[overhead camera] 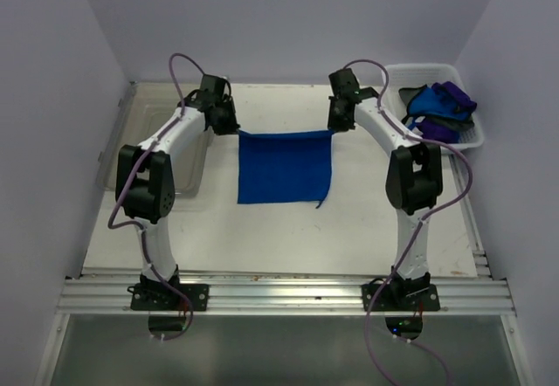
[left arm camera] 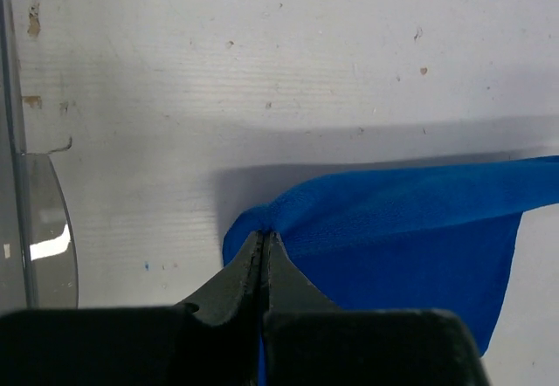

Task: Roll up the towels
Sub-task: Flatten the towel

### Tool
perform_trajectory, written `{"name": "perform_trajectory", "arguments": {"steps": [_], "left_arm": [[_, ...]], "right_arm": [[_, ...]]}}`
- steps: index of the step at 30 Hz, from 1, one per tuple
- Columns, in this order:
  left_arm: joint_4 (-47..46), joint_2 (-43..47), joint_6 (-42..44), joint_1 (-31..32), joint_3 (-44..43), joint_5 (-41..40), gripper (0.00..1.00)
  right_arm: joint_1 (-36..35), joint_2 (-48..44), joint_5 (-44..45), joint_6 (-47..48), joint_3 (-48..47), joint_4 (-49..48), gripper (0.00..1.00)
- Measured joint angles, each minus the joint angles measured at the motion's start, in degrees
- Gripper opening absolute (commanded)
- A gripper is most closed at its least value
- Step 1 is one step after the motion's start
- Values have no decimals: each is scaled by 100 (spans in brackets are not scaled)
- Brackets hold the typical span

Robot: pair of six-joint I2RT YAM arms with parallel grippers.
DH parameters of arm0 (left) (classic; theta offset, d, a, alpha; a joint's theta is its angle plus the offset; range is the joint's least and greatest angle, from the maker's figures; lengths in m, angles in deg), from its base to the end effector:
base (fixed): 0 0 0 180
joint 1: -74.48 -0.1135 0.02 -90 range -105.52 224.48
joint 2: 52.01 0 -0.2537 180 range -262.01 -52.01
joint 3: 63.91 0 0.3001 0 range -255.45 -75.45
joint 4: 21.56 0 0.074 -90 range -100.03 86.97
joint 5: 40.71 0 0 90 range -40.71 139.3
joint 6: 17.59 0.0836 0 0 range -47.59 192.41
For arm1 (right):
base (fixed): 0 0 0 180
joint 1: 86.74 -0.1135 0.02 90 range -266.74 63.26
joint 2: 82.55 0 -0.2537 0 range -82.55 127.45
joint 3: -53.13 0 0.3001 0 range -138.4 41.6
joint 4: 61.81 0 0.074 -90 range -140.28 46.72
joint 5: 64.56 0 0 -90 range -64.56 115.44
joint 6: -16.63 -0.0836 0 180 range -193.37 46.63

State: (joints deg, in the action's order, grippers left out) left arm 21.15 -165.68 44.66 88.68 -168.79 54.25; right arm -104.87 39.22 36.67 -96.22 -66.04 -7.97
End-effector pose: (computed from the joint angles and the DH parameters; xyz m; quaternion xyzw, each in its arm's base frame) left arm 0.4988 -0.1337 0.1769 -0.0971 0.9383 -0.1561 0.2929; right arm 0.5179 0.1524 0.1856 0.0675 0.9509 0.0128 0.3019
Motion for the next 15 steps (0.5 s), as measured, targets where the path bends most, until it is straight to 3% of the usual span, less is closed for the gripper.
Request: {"name": "perform_trajectory", "arguments": {"steps": [3, 7, 15], "left_arm": [[-24, 146, 39, 0, 136, 96, 0], [22, 957, 83, 2, 601, 267, 0], [-70, 3777, 105, 55, 1174, 931, 0]], "right_arm": [[26, -498, -90, 0, 535, -140, 0], [66, -1912, -188, 0, 1429, -201, 0], [55, -5235, -511, 7, 2437, -317, 0]]}}
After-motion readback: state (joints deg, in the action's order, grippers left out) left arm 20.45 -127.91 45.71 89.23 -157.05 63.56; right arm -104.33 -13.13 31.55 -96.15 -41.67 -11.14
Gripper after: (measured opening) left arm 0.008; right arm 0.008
